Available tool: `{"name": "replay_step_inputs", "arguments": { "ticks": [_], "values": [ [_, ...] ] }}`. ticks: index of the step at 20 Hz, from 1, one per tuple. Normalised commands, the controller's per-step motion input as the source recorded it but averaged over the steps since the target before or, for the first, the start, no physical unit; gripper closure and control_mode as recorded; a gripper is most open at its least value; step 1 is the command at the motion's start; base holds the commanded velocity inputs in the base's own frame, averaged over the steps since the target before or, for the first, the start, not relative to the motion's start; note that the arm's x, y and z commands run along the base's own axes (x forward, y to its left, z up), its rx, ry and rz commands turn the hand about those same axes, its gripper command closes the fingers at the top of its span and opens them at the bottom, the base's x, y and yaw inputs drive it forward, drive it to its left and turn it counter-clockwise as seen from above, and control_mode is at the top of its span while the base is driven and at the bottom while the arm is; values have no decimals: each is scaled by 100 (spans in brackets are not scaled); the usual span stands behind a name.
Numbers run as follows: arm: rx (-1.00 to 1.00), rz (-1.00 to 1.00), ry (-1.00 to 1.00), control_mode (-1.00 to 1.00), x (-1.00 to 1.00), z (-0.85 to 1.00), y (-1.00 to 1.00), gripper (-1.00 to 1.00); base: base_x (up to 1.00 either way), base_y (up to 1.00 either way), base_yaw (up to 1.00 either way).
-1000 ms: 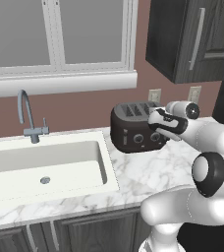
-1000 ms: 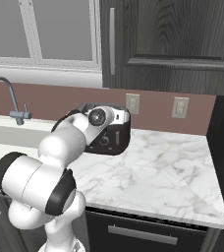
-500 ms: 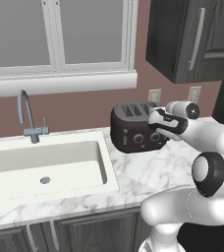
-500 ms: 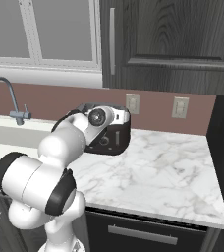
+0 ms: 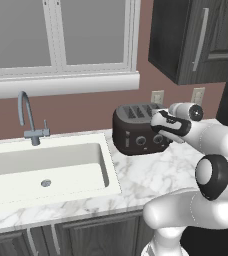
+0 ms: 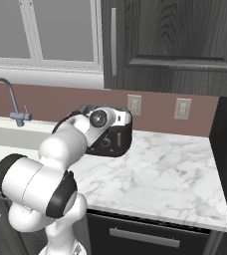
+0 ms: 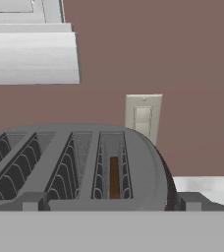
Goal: Start the toaster. Once the lever pops up, take the bread to the plate on the dining counter.
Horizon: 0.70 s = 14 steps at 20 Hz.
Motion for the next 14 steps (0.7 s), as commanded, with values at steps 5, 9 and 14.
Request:
{"name": "replay_step_inputs", "arguments": {
  "ticks": [5,9,14],
  "values": [
    [0,0,0,-100,0,0,0,-100,0,0,0],
    [0,0,0,-100,0,0,0,-100,0,0,0],
    [0,0,0,-100,0,0,0,-100,0,0,0]
  ]
}}
